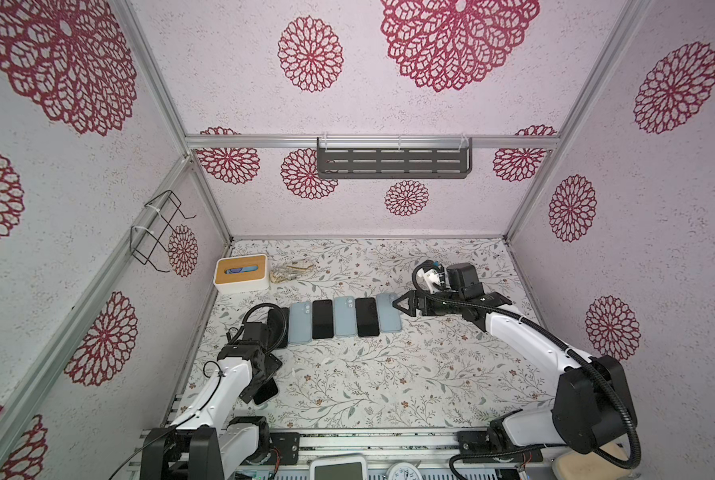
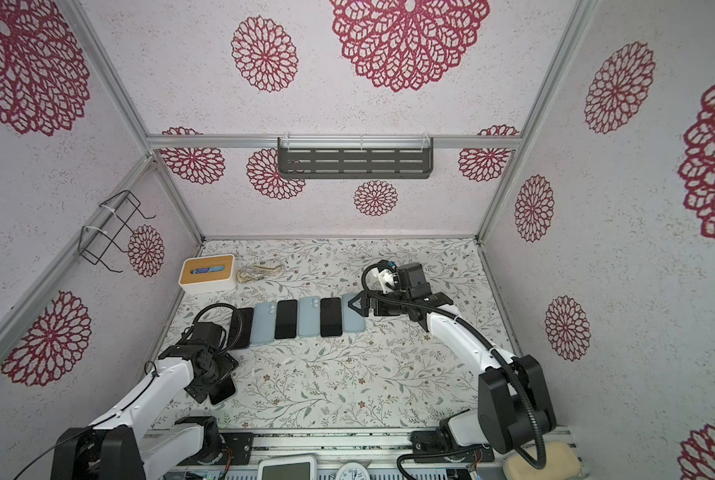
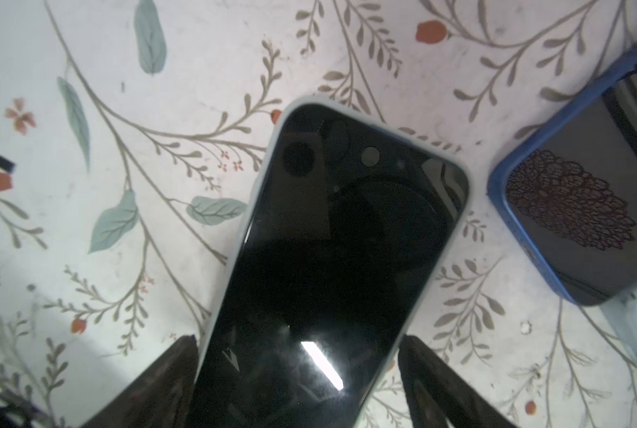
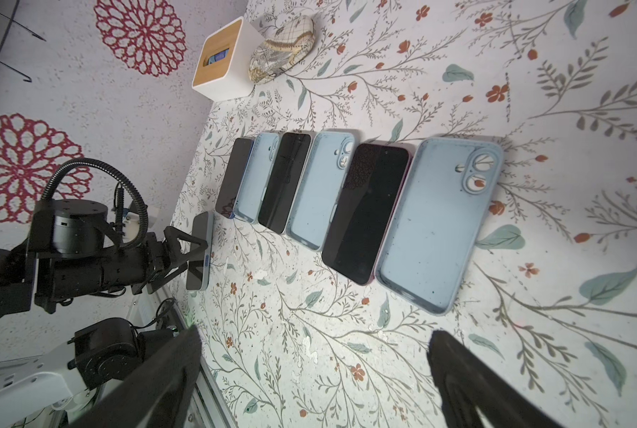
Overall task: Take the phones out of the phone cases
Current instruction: 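Hold the cased black phone raised in the left gripper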
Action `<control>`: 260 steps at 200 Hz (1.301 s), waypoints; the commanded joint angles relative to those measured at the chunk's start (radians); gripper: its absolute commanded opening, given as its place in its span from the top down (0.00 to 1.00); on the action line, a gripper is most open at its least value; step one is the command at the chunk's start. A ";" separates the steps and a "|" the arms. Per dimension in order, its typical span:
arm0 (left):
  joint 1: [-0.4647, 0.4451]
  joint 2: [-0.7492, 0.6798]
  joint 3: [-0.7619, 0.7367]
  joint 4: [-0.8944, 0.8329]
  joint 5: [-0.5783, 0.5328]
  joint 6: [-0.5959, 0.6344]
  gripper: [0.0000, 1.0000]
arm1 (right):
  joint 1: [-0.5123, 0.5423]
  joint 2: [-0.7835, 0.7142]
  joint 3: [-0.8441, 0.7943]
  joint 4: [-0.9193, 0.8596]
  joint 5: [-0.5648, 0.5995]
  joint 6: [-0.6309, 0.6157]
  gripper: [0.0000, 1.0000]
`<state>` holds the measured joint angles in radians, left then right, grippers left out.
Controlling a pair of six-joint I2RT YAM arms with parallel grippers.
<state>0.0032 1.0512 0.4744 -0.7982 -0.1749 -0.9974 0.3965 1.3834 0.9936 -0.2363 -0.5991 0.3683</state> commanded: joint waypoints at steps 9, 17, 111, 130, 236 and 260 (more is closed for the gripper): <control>0.017 -0.058 -0.055 0.066 0.066 -0.006 0.13 | 0.004 -0.045 0.062 -0.051 0.033 0.011 0.01; 0.025 -0.067 -0.068 0.082 0.077 -0.002 0.13 | 0.005 -0.051 0.065 -0.062 0.043 0.011 0.01; 0.105 -0.080 -0.123 0.191 0.193 0.035 0.24 | 0.004 -0.090 0.077 -0.153 0.096 0.017 0.01; 0.104 -0.079 -0.124 0.192 0.193 0.035 0.28 | 0.005 -0.089 0.075 -0.153 0.102 0.020 0.01; 0.057 -0.020 -0.103 0.187 0.240 0.015 0.16 | 0.004 -0.033 0.047 -0.065 0.061 0.018 0.01; 0.029 -0.015 -0.087 0.145 0.219 0.001 0.11 | 0.005 -0.009 0.051 -0.035 0.035 0.019 0.01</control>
<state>0.0658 1.0069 0.4080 -0.5861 -0.0093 -0.9623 0.3965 1.3571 1.0302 -0.3286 -0.5220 0.3779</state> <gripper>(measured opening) 0.866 0.989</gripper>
